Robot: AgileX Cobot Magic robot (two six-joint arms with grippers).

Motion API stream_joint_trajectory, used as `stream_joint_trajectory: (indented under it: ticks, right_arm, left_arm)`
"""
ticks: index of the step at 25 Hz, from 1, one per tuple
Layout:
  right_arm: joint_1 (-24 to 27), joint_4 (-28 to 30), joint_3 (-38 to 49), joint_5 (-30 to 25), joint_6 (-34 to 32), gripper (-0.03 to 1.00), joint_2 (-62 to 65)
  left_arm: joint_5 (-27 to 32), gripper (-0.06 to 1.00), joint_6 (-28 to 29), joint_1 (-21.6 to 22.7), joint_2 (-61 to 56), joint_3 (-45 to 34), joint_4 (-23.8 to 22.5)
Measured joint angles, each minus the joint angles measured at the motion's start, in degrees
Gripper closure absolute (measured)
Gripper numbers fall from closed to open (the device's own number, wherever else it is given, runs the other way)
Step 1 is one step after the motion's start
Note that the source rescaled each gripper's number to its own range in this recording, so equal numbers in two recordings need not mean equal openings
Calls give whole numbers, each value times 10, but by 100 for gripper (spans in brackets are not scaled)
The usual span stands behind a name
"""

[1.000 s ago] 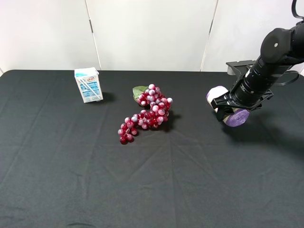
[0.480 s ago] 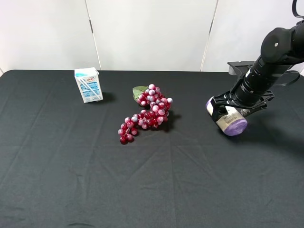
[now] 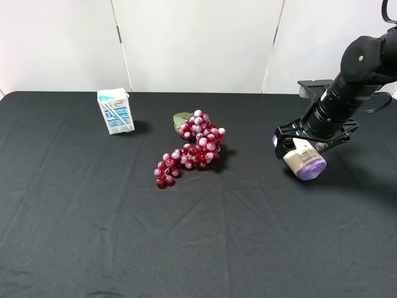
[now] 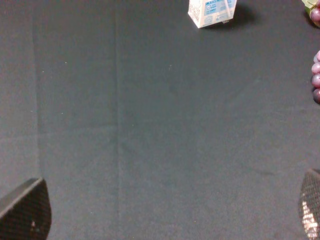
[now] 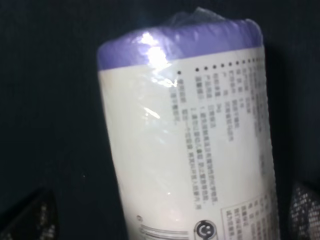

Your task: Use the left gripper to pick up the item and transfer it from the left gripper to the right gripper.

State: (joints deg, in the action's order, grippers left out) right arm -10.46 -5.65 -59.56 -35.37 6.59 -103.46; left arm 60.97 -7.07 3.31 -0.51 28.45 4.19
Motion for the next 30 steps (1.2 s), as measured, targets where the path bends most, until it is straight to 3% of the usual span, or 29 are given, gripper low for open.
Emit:
stream_joint_trajectory:
  ticks: [8,13,23,30]
  right_arm:
    - [0,25,-5,-4,0,-3,54]
    - [0,26,-6,-47,0,-3,128]
    - [0,19,0,-197,-15,-3,315]
    - [0,18,119,-250,-35,-3,497]
  left_arm:
    - [0,-2,0,0,0,0,0]
    - [0,-2,0,0,0,0,0]
    - [0,-2,0,0,0,0,0]
    - [0,-2,0,0,0,0,0]
